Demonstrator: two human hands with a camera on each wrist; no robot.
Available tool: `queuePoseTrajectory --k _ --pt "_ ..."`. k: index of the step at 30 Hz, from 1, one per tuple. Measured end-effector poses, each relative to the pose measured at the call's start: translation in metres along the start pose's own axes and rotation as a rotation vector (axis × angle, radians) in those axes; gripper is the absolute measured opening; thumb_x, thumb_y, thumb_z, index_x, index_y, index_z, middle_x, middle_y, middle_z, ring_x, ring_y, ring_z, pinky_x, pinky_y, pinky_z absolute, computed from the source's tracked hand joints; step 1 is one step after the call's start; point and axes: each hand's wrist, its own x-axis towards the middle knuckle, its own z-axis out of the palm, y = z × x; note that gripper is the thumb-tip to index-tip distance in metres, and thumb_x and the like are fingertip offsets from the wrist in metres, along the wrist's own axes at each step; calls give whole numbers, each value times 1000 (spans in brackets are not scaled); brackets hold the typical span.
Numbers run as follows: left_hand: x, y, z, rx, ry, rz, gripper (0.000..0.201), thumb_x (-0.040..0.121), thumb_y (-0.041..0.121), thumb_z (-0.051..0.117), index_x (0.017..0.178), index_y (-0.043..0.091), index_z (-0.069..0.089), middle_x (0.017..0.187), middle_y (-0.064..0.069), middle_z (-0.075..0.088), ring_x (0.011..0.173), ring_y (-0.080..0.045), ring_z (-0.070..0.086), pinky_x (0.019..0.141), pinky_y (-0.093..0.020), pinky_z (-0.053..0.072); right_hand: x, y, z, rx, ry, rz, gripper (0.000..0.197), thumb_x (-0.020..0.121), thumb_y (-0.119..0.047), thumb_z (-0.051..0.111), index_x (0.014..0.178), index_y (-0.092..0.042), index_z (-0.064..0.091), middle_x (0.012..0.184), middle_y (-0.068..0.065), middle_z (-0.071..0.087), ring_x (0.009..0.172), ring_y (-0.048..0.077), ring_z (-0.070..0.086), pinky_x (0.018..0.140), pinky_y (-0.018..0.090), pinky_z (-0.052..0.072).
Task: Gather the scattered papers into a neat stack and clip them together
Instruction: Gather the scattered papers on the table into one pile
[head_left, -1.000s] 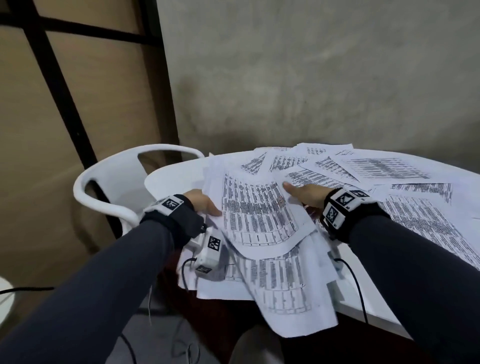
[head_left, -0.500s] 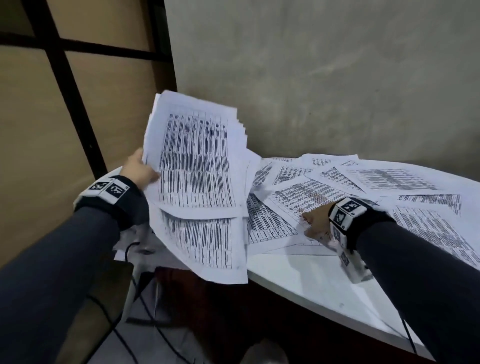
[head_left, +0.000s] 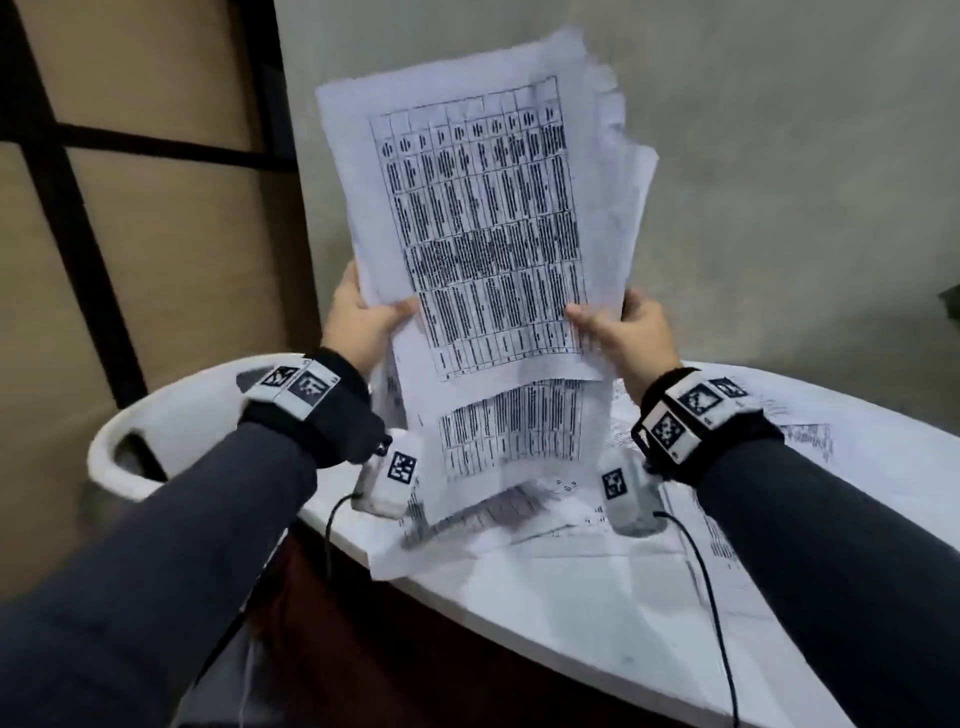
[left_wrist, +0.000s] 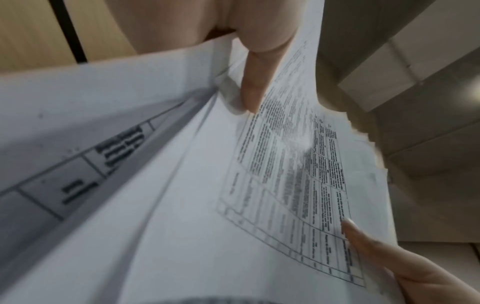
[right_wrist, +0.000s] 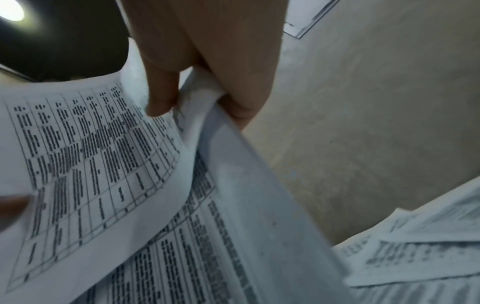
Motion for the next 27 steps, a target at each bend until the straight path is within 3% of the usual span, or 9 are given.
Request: queuePoseTrajectory --k 4,8,11,14,16,19,22,24,27 --pt "-7 -20 10 -14 -59 -45 60 76 -11 66 129 6 42 115 -7 62 95 -14 64 93 -32 52 -11 19 -28 -183 11 72 53 69 -10 81 111 -5 49 93 1 66 77 0 67 82 23 57" --pt "-21 -49 5 16 -146 -138 87 49 21 90 125 8 51 113 -4 68 102 -15 68 94 -37 53 -23 36 -33 -190 -61 228 101 44 -38 92 126 -6 42 116 12 62 103 24 64 96 44 51" --pt "-23 -65 8 112 -148 -122 39 64 6 82 98 18 66 89 11 76 88 -9 70 97 -42 50 -29 41 -33 -289 -309 319 76 64 -11 84 130 -9 45 117 12 65 106 25 64 101 47 47" --pt "-8 -64 0 222 -19 -138 17 72 5 76 85 10 68 64 17 73 76 -16 66 93 -41 50 -32 34 -54 -593 -404 520 117 59 -34 87 150 -17 15 149 9 38 138 25 36 113 37 30" --pt "11 -63 -14 287 46 -208 27 67 17 79 89 6 66 87 -1 75 89 -28 66 97 -48 49 -29 33 -88 -1045 -342 644 107 70 -49 76 150 -11 16 155 8 28 143 23 26 114 31 22" --pt "25 -68 -32 573 -34 -404 23 74 17 75 91 9 62 102 -16 61 105 -32 61 101 -49 46 -43 47 -140 -1541 -377 789 58 87 -47 58 128 -6 54 135 14 54 126 25 49 101 28 41" --pt "17 -87 -31 828 -272 -524 39 77 10 72 111 -7 61 108 -18 62 110 -33 59 102 -41 45 -50 74 -176 -1593 -512 955 56 57 -76 61 72 -22 68 82 2 66 91 24 61 87 29 50" --pt "3 -101 -16 1073 -436 -512 36 82 9 68 113 -7 60 110 -17 62 109 -31 58 95 -31 43 -54 71 -168 -1585 -580 943 78 50 -83 55 97 -23 70 105 4 69 104 25 61 99 35 46" --pt "-18 -107 6 1343 -485 -483 45 84 21 67 119 -6 57 122 -19 62 114 -28 58 89 -28 44 -45 53 -155 -1486 -499 874 67 90 -59 43 132 -9 52 136 8 53 128 25 48 102 33 37"
